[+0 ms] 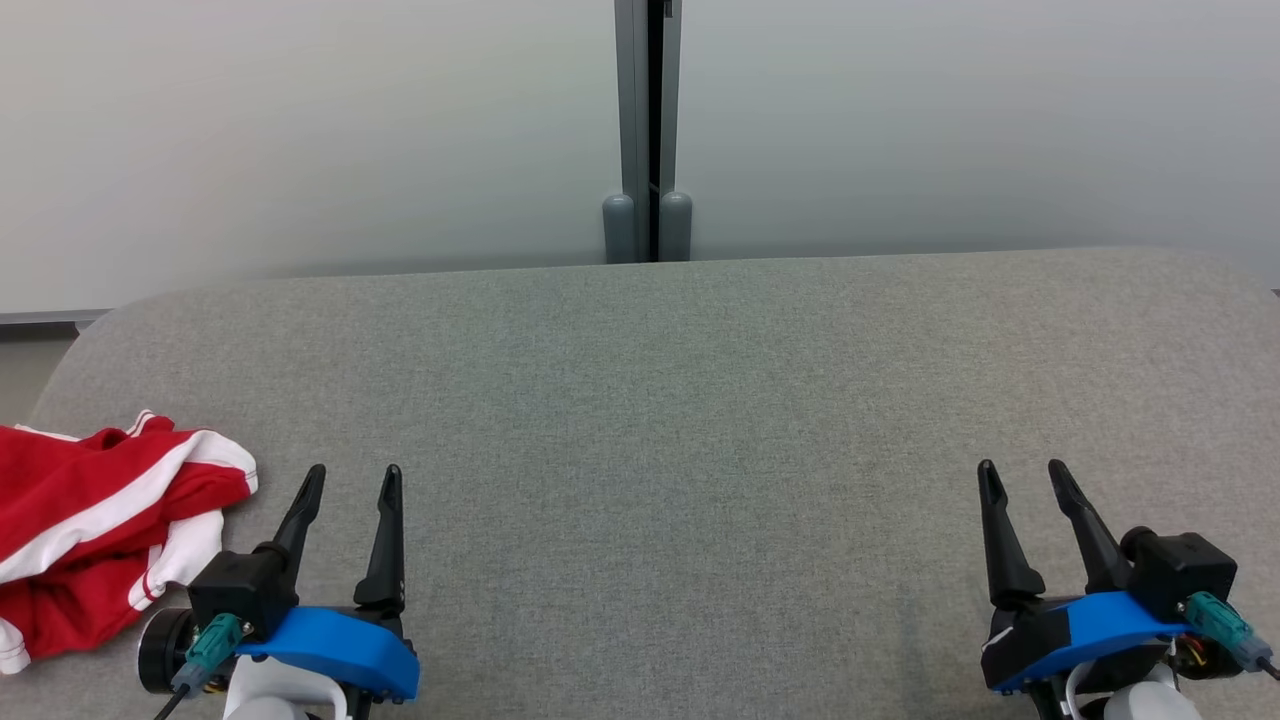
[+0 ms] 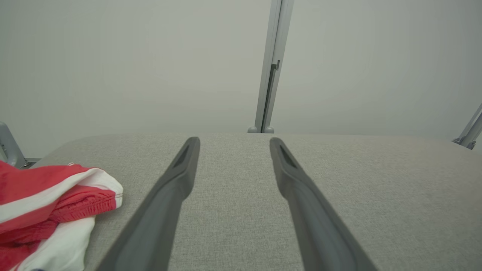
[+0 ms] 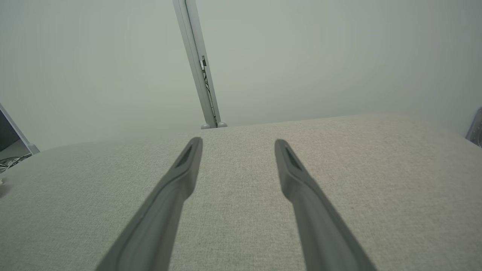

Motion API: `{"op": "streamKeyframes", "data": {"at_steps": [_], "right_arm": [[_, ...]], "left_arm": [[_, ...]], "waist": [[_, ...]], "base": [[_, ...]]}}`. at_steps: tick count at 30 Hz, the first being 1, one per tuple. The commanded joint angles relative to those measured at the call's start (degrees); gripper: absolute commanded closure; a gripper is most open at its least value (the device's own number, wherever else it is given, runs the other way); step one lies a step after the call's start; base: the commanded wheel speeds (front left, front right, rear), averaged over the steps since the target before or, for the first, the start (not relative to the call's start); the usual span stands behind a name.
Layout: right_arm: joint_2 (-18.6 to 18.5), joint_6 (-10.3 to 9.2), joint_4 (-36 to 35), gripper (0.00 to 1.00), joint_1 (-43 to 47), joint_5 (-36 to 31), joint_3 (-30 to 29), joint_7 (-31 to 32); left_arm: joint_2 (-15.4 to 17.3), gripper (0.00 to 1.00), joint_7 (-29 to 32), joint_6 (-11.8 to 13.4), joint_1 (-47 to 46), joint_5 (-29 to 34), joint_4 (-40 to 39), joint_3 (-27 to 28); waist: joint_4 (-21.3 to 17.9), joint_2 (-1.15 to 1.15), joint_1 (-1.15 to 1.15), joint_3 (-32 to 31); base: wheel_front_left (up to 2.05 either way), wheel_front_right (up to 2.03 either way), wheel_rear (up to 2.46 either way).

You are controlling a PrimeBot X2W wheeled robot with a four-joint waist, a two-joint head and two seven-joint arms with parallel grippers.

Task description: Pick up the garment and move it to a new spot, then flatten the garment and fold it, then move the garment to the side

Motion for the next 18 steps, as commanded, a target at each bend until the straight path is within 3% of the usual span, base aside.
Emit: {"op": "streamKeyframes", "data": {"at_steps": [1, 18], "right_arm": [[0.1, 0.13, 0.1, 0.0, -0.9, -1.1, 0.1, -0.6], [-0.2, 0.14, 1.2, 0.0, -0.9, -5.0, -0.5, -1.9]], "left_arm": [[0.2, 0.0, -0.6, -0.1, -0.6, 1.0, 0.2, 0.0], [-0.3, 0.0, -1.9, -0.1, -0.8, 6.2, 1.9, 0.9]], "waist": [[0.0, 0.0, 0.0, 0.0], [0.0, 0.0, 0.0, 0.2]], "base": [[0.0, 0.0, 0.0], [0.0, 0.0, 0.0]]}}
